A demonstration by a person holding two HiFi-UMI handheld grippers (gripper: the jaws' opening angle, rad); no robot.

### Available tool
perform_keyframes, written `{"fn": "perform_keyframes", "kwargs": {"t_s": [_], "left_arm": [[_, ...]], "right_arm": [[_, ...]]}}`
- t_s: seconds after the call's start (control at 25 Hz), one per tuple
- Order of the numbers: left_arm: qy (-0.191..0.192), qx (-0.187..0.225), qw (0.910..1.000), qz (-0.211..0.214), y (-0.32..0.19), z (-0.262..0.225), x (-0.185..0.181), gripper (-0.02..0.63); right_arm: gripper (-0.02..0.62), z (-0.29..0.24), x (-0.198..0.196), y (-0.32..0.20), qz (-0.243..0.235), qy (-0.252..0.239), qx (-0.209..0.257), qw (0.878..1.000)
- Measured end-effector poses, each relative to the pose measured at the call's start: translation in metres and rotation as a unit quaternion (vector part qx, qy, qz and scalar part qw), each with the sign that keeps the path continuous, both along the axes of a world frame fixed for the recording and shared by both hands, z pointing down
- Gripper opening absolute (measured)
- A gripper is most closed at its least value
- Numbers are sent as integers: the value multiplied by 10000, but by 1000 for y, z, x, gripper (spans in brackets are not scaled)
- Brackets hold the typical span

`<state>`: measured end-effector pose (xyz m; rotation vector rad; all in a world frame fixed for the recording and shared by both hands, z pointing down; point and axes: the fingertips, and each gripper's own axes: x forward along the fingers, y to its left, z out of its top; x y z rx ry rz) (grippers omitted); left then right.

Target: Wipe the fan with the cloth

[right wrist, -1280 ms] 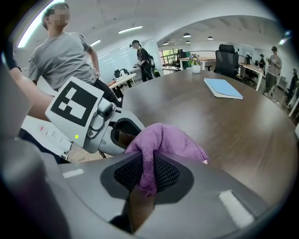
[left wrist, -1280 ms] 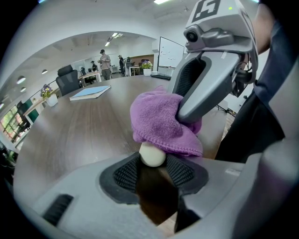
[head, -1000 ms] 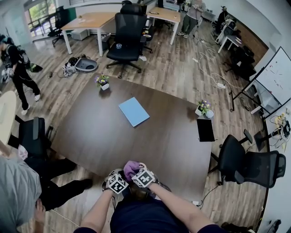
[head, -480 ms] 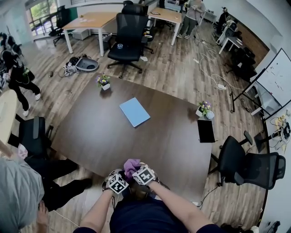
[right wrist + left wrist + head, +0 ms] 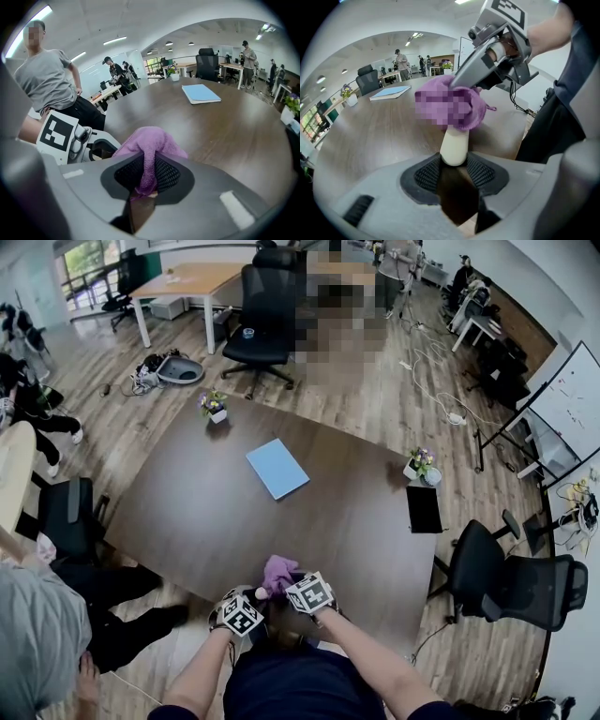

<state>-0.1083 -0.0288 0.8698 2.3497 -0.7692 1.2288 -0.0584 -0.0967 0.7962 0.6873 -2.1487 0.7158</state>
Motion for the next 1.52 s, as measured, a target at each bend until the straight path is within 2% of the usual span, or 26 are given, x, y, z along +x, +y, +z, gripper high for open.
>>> {"fn": "perform_keyframes", "kwargs": {"t_s": [0.28,0.56,0.92,1.12,1.24,1.52], "left_arm": [[-8,12,10000,3,-1,-1,2,170],[-28,17,10000,-14,-2,2,0,170],[-60,-44,10000,-30,-1,1,-1,170],[221,-30,9994,-259,-9,-2,1,173],[158,-108,9994,-292,4,-6,2,191],[-124,523,9986,-6,-21,-33,7,272]], "right_arm": [[71,-1,48,-9,447,99,55,9989],[71,11,73,3,705,152,-31,9974],[71,22,89,15,707,370,-44,9968],[71,32,104,17,783,587,-102,9951],[71,42,112,39,793,672,-254,9943],[71,50,122,43,849,689,-302,9935]]}}
